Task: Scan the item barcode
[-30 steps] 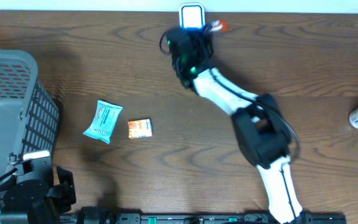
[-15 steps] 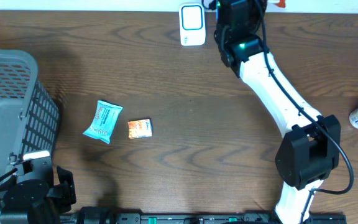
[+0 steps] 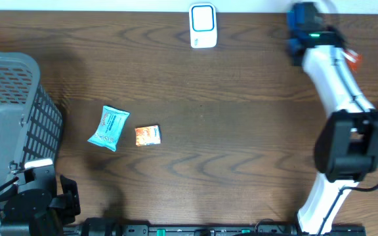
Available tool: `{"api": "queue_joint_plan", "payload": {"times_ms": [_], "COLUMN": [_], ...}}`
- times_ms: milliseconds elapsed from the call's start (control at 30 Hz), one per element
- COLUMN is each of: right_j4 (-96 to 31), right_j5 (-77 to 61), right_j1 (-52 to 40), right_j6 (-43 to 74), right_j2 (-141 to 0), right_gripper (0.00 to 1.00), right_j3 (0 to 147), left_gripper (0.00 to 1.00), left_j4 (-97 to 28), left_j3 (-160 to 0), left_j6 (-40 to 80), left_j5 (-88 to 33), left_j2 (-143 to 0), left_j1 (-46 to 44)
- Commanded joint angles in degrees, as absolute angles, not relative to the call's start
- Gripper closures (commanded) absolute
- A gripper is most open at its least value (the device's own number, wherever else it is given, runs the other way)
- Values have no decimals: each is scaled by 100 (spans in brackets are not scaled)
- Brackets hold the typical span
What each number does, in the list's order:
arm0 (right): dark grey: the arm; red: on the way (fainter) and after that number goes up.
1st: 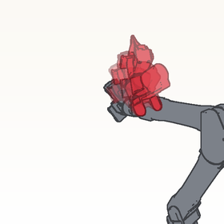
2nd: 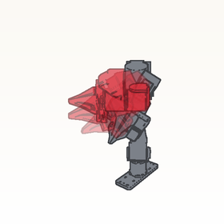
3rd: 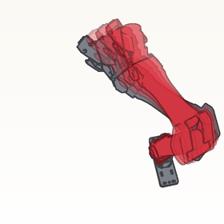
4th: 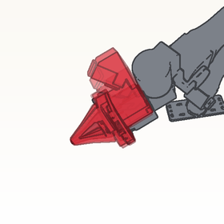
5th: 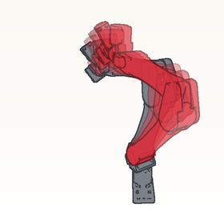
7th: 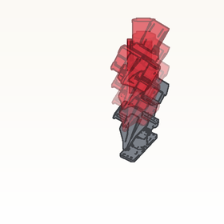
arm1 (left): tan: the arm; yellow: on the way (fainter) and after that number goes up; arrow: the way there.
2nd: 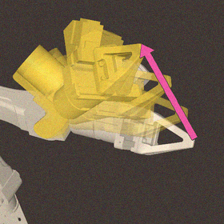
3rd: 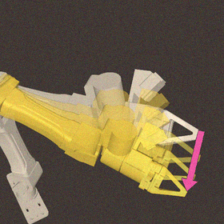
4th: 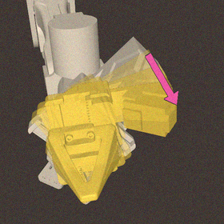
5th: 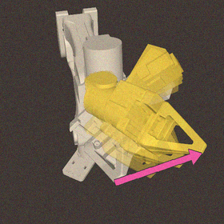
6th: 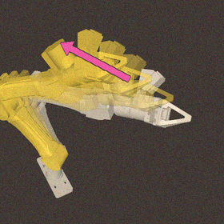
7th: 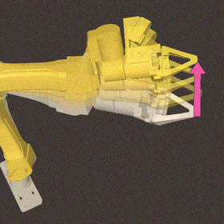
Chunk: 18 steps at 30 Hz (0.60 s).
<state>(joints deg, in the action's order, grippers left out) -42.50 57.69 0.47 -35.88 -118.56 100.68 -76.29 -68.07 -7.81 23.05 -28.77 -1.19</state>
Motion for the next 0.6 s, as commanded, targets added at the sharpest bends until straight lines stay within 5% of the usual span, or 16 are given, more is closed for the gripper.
{"api": "queue_joint_plan", "payload": {"times_ms": [0,500,533,567], "right_j4": [-4587,-4381,-4475,-4539], "right_j5": [4746,3581,2932,2536], "right_j1": [893,3966,4132,4182], "right_j6": [-1483,447,447,447], "right_j2": [-11767,-12143,-12140,-12127], "right_gripper": [99,92,76,43], "right_j3": [10108,10103,10103,10106], "left_gripper": [17,17,17,17], "left_j4": [-7631,-7631,-7631,-7631], "left_j3": [-6840,-6840,-6840,-6840], "left_j6": [-854,-854,-854,-854], "left_j5": [2399,2399,2399,2399], "left_j2": [-2856,-2856,-2856,-2856], "left_j1": [-121,-121,-121,-121]}}
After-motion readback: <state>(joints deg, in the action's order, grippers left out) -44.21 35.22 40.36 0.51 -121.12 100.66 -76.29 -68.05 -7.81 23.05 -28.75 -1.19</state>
